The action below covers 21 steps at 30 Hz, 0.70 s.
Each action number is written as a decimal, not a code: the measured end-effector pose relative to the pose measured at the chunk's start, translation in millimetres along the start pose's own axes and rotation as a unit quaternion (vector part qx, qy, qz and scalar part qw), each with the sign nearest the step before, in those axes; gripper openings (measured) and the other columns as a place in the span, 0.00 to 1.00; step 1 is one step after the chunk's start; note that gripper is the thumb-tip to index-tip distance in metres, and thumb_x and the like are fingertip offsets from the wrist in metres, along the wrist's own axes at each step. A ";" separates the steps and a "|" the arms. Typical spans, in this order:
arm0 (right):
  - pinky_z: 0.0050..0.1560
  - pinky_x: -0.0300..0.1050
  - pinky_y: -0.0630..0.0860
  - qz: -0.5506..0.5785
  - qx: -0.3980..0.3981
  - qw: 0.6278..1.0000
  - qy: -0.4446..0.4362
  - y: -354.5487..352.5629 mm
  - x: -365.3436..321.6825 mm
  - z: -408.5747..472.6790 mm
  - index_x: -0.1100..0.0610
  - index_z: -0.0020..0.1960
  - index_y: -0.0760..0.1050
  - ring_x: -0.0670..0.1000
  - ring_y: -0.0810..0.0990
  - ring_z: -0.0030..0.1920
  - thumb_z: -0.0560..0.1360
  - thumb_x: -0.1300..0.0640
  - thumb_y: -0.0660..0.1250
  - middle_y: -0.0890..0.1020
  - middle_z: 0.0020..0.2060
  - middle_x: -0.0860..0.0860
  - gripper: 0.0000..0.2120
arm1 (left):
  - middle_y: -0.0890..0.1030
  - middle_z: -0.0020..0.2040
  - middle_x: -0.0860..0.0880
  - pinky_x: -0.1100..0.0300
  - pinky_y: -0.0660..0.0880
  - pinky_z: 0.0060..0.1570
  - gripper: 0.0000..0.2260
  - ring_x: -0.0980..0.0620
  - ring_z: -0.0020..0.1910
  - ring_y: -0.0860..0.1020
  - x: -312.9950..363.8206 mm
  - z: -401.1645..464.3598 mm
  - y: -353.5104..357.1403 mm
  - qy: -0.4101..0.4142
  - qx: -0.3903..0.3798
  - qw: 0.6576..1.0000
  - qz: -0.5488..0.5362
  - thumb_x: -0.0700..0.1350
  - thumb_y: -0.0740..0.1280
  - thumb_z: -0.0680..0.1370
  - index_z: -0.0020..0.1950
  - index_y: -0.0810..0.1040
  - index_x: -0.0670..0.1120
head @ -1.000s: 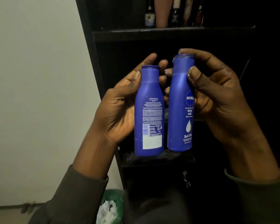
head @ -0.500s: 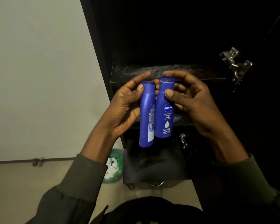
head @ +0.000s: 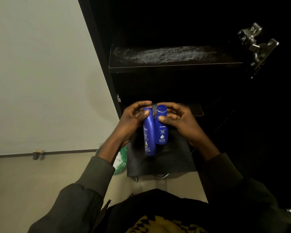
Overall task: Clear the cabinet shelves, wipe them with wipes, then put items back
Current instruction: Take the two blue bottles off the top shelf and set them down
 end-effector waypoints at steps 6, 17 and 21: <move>0.54 0.48 0.80 0.004 0.018 0.999 0.029 0.7 56.8 9.3 0.56 0.58 0.76 0.54 0.82 0.52 0.71 0.69 0.72 0.82 0.53 0.57 0.18 | 0.82 0.57 0.51 0.65 0.79 0.48 0.14 0.56 0.53 0.81 -44.9 2.6 -4.3 0.008 0.060 0.995 0.076 0.35 0.68 0.77 0.63 0.78 0.43; 0.50 0.46 0.77 -0.061 0.034 0.997 0.033 5.5 129.9 11.9 0.54 0.51 0.75 0.52 0.80 0.48 0.66 0.73 0.73 0.81 0.46 0.52 0.20 | 0.77 0.56 0.45 0.66 0.77 0.53 0.17 0.56 0.52 0.79 -121.3 -6.4 -4.6 0.064 0.104 0.970 0.212 0.32 0.73 0.70 0.54 0.80 0.48; 0.48 0.45 0.77 -0.079 0.044 0.995 0.037 11.1 147.4 10.9 0.53 0.49 0.76 0.50 0.81 0.46 0.65 0.72 0.73 0.81 0.44 0.51 0.19 | 0.77 0.53 0.48 0.65 0.75 0.53 0.16 0.54 0.51 0.78 -139.8 -11.0 -9.3 0.092 0.101 0.949 0.282 0.36 0.75 0.70 0.52 0.79 0.52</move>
Point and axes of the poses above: each hand's wrist, its own z-axis towards the middle knuckle, its own y-axis out of the palm, x = y × z, the point moved 1 cm from there along z, towards the middle knuckle
